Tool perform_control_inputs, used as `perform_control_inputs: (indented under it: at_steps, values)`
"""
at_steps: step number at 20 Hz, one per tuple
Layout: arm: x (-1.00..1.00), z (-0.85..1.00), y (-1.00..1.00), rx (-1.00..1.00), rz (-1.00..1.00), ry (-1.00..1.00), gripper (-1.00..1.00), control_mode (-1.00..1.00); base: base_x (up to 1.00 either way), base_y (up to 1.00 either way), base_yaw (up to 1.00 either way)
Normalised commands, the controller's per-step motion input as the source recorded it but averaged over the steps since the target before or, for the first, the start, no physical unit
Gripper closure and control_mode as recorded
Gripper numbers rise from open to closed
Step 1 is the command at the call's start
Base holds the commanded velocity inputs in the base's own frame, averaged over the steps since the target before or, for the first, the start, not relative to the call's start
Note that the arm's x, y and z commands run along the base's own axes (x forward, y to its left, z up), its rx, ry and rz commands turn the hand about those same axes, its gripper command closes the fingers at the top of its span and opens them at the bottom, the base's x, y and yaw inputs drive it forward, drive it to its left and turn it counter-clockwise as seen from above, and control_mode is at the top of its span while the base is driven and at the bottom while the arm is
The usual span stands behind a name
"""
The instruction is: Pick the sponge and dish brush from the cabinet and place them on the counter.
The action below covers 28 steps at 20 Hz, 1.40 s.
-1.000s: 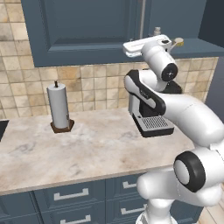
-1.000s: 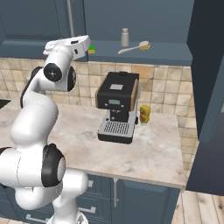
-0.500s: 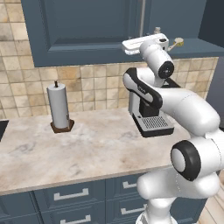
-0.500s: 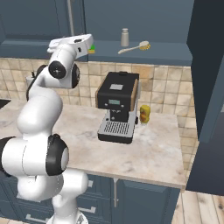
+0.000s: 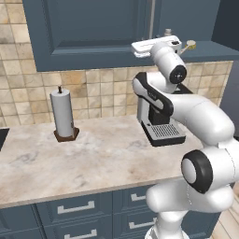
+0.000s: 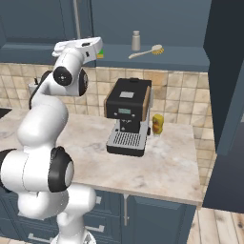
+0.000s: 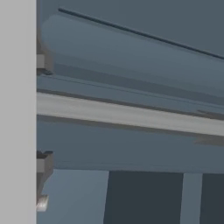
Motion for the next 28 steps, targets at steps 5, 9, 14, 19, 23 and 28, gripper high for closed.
perform_control_inputs:
  at_steps: [5,9,14,19,23,28]
  values:
    - [0.01,0.0,0.29,0.0,-0.07,0.0,1.0,-1.0,0.0,0.0,0.0]
    - [0.0,-0.03,0.46,-0.02,-0.08,0.0,1.0,-1.0,0.0,0.0,0.0]
    - [0.04,-0.01,0.42,-0.03,-0.09,0.02,1.0,-1.0,0.0,0.0,0.0]
    - [0.06,0.07,0.02,0.0,-0.03,0.13,1.0,-1.0,0.0,0.0,0.0]
    - [-0.23,0.26,0.0,0.0,0.0,0.19,1.0,-1.0,0.0,0.0,0.0]
    - [-0.34,0.17,0.0,0.0,0.0,0.16,1.0,-1.0,0.0,0.0,0.0]
